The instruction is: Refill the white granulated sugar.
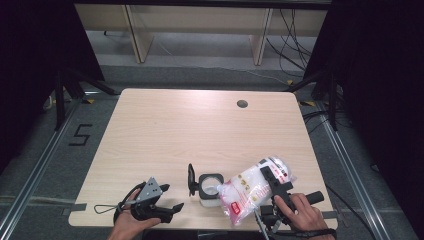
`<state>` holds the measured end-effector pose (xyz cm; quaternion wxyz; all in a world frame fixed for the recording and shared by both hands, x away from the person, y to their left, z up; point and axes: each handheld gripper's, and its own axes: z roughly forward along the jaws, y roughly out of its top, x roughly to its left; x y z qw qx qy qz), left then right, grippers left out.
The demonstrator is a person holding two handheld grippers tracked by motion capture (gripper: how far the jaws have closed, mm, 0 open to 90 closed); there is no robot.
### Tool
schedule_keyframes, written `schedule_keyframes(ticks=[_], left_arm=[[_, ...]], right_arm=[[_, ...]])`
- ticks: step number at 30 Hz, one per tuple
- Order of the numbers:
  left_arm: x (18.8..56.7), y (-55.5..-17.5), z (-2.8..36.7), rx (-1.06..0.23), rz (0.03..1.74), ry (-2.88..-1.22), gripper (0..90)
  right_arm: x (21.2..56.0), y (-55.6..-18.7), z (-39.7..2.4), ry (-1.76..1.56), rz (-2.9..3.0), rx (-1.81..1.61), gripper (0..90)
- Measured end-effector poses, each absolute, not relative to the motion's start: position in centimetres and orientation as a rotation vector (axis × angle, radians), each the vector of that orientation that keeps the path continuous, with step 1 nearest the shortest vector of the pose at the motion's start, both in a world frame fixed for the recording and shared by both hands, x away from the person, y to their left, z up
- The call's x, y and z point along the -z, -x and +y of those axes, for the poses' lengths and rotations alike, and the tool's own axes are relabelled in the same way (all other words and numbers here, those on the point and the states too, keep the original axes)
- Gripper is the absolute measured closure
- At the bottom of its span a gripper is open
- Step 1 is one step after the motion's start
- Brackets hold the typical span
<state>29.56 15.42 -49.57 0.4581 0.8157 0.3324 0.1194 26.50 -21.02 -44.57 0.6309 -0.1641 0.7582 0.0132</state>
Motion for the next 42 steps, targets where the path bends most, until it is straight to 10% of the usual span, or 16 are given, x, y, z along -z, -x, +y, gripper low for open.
schedule_keyframes(ticks=[42], left_arm=[[49.49,-29.57,15.54,-0.3,0.821,-2.017,19.8]], right_arm=[[44.52,-26.36,-21.06,0.382,1.725,-0.036,42.5]])
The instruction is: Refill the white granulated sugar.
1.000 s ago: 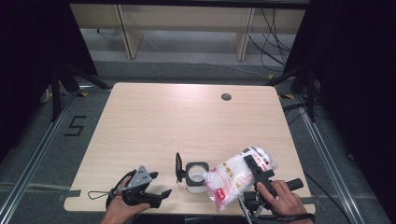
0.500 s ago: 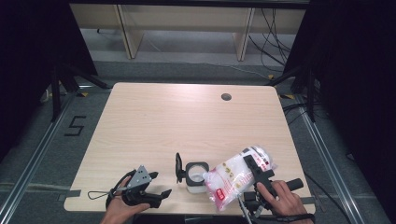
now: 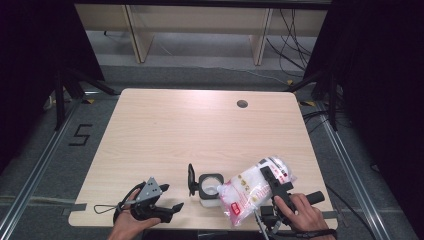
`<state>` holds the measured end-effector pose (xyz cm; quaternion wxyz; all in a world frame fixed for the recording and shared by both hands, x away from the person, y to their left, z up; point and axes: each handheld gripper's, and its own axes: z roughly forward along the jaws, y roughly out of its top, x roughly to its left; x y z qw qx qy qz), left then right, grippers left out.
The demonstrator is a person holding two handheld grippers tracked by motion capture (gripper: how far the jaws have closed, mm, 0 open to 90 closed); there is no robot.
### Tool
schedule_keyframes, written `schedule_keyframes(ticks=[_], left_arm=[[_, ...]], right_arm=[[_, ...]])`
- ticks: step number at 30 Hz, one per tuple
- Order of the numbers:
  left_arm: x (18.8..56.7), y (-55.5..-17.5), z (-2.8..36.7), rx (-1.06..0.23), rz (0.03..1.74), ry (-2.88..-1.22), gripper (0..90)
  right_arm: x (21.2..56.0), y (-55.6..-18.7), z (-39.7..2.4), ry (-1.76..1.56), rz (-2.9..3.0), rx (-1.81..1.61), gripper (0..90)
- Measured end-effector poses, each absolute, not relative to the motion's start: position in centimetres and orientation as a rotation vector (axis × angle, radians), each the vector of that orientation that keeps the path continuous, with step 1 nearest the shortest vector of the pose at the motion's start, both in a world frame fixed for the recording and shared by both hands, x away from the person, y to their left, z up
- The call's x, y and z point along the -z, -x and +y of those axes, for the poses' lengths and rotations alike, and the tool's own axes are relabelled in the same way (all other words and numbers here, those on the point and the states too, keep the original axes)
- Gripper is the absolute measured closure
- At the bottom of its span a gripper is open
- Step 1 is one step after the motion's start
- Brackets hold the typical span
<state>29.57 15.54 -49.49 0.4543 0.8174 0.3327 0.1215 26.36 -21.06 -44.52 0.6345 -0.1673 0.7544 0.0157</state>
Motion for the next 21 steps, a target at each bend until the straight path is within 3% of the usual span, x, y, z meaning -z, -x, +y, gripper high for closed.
schedule_keyframes(ticks=[21], left_arm=[[49.39,-29.56,15.65,-0.314,0.826,-2.033,19.8]], right_arm=[[44.17,-26.31,-21.01,0.404,1.717,-0.025,42.5]])
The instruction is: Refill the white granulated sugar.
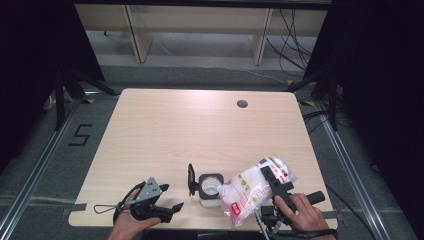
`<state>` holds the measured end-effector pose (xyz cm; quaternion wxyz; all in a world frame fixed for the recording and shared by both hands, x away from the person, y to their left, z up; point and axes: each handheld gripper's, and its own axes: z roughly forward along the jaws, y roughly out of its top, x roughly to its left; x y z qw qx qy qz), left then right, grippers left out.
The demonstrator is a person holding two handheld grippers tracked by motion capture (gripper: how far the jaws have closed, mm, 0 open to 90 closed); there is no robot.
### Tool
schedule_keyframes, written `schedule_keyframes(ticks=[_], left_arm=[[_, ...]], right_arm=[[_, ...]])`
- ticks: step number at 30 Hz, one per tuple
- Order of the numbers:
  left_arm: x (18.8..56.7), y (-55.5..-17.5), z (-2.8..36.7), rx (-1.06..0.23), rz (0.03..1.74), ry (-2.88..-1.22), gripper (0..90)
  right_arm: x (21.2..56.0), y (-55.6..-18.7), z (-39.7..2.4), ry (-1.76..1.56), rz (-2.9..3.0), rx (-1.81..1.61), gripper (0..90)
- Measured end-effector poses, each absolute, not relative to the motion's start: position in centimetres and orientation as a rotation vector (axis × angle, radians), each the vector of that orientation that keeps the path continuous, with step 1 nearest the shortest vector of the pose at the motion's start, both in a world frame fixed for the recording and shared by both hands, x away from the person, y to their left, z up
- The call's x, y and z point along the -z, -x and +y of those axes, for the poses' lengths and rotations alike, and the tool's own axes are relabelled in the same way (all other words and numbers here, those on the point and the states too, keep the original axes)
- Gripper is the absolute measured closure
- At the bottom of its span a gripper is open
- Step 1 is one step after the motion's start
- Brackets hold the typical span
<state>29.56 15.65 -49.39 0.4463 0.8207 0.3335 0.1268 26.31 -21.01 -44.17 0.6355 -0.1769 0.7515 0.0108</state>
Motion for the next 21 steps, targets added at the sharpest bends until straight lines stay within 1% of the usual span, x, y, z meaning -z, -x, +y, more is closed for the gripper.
schedule_keyframes(ticks=[1,2,3,9,11,13,14,15,17,19,21], left_arm=[[49.42,-29.51,15.57,-0.305,0.83,-2.017,19.8],[49.49,-29.64,15.66,-0.31,0.817,-2.02,19.8],[49.51,-29.6,15.59,-0.3,0.82,-2.006,19.8],[49.45,-29.57,15.59,-0.302,0.822,-2.016,19.8],[49.46,-29.64,15.65,-0.3,0.813,-2.015,19.8],[49.44,-29.63,15.66,-0.299,0.814,-2.013,19.8],[49.46,-29.6,15.6,-0.295,0.82,-2.004,19.8],[49.47,-29.59,15.55,-0.293,0.822,-1.998,19.8],[49.42,-29.72,15.74,-0.311,0.798,-2.026,19.8],[49.48,-29.57,15.54,-0.289,0.829,-1.994,19.8],[49.45,-29.6,15.58,-0.296,0.821,-1.999,19.8]], right_arm=[[44.31,-26.27,-21.04,0.39,1.711,-0.038,42.5],[43.97,-26.46,-20.81,0.447,1.697,-0.024,42.5],[44.43,-26.34,-21.0,0.382,1.709,-0.057,42.5],[44.02,-26.42,-20.88,0.433,1.699,-0.023,42.5],[44.19,-26.18,-21.01,0.383,1.723,-0.019,42.5],[44.16,-26.39,-20.92,0.427,1.682,-0.026,42.5],[44.55,-26.22,-21.06,0.372,1.7,-0.048,42.5],[44.28,-26.22,-20.9,0.413,1.694,-0.017,42.5],[44.17,-26.19,-20.86,0.412,1.698,-0.025,42.5],[44.27,-26.16,-20.82,0.406,1.7,-0.019,42.6],[44.25,-26.08,-20.81,0.395,1.72,-0.004,42.6]])
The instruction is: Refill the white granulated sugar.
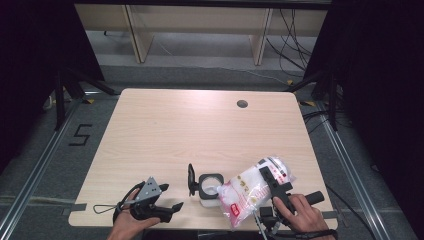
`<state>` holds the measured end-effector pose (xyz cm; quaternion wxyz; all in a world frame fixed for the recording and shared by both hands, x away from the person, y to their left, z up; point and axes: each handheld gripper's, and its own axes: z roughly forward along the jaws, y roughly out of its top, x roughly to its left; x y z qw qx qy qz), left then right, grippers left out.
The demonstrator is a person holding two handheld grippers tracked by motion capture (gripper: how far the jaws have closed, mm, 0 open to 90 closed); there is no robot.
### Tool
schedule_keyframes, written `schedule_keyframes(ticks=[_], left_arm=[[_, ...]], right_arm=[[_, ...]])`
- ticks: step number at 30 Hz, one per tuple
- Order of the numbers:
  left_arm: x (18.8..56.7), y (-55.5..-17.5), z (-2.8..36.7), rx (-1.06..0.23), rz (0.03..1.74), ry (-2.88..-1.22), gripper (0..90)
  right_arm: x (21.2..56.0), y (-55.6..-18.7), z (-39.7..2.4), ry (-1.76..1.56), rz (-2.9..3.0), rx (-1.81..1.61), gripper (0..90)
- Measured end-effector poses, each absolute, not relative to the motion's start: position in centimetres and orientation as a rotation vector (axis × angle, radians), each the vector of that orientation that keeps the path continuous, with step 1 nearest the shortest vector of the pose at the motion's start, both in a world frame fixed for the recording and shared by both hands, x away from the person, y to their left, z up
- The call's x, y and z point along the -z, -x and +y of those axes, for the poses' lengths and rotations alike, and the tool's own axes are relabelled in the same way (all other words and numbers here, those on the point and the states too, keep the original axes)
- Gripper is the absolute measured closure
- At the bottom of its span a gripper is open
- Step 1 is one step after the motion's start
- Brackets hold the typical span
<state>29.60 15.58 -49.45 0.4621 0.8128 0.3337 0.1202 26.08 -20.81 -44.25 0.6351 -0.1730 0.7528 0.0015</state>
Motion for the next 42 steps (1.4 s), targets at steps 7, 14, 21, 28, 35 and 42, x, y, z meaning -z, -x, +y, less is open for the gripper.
schedule_keyframes(ticks=[7,14,21,28,35,42], left_arm=[[49.41,-29.68,15.72,-0.306,0.803,-2.019,19.7],[49.4,-29.67,15.77,-0.309,0.817,-2.027,19.8],[49.43,-29.62,15.69,-0.302,0.821,-2.015,19.8],[49.42,-29.71,15.69,-0.311,0.8,-2.013,19.9],[49.41,-29.69,15.68,-0.306,0.797,-2.012,19.8],[49.48,-29.56,15.55,-0.293,0.832,-1.995,19.8]], right_arm=[[44.15,-26.34,-20.89,0.43,1.681,-0.021,42.6],[44.19,-26.24,-20.95,0.419,1.688,-0.019,42.6],[44.28,-26.24,-21.04,0.398,1.706,-0.023,42.7],[44.21,-26.38,-21.13,0.413,1.69,-0.03,42.7],[44.16,-26.31,-21.18,0.393,1.72,-0.016,42.8],[44.35,-26.34,-21.31,0.361,1.721,-0.049,42.8]])
